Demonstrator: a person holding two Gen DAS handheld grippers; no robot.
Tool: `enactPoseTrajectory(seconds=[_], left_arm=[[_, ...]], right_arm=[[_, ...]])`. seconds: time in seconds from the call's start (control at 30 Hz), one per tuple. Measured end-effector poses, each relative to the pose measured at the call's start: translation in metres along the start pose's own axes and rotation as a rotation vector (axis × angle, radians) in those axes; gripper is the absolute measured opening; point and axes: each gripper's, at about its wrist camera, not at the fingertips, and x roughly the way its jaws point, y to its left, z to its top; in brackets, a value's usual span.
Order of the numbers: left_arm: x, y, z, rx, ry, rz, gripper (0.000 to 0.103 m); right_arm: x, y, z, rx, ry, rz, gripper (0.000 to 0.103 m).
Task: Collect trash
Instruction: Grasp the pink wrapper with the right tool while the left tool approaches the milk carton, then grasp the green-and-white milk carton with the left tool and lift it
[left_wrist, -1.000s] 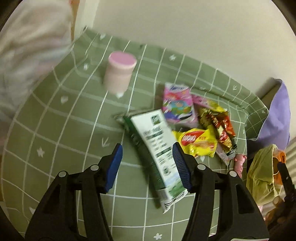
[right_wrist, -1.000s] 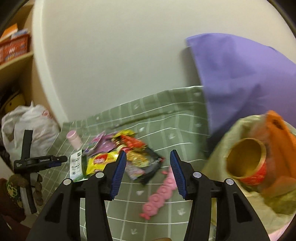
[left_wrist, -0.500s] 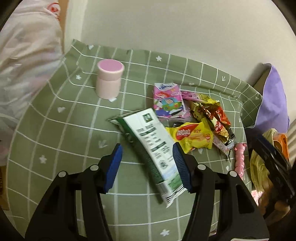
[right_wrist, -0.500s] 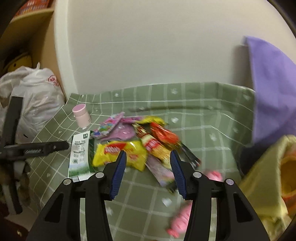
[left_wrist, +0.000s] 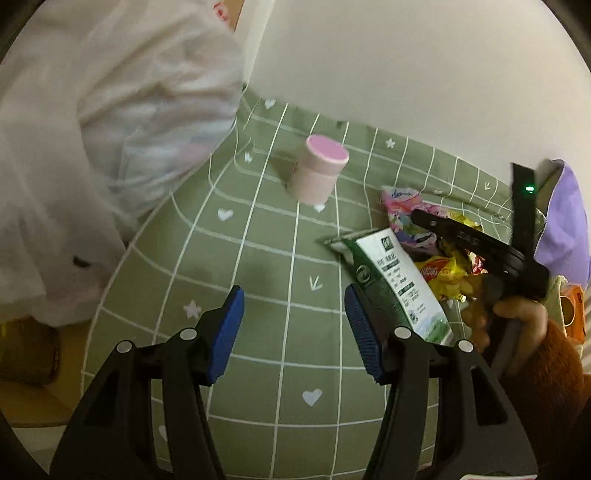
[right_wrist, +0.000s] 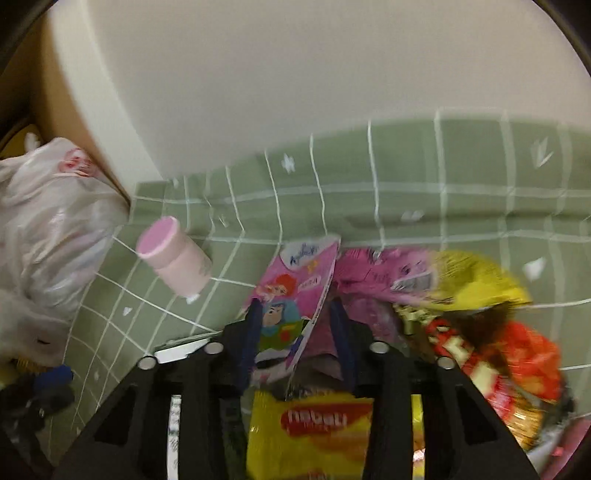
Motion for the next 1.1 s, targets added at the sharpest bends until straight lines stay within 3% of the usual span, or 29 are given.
enactPoseTrajectory(seconds=[0.03,0.1,0.37,0.6,0.8,1.0,1.07,1.1], left_arm=[[0.002,0.001,-0.001,-0.007,0.011,-0.018,0.058],[0.006,-0.001,-0.003,-0.016,0.035,-0.072,0.061],[0.037,-0.034,0.003,-0.043,0.100,-0.152,0.062],[0.072,-0.059,0.031,-0.066,0.127,-0.139,0.062],[0.099,-0.098,0.051,0.102,0.158,-0.083,0.062],[0.111,-0.133,0.040,0.297,0.191,-0.026,0.062],[0.108,-0.133,0.036,0.319,0.192,-0.036,0.062],[0.105,-0.132,0.033,0.331,0.191,-0.038,0.062]], right_arm=[[0.001,-0.001,-0.003,0.009,0.015,0.024,0.011],[-0.010,0.000,-0.011,-0.010,-0.005,0.017,0.006],[-0.120,-0.016,-0.044,-0.036,-0.137,-0.054,0.004],[-0.175,-0.073,-0.080,0.036,-0.166,-0.136,0.004],[-0.179,-0.092,-0.107,0.055,-0.120,-0.140,0.004],[-0.167,-0.094,-0.114,0.043,-0.071,-0.144,0.006],[-0.162,-0.094,-0.114,0.041,-0.069,-0.144,0.011],[-0.160,-0.093,-0.113,0.039,-0.067,-0.139,0.021]])
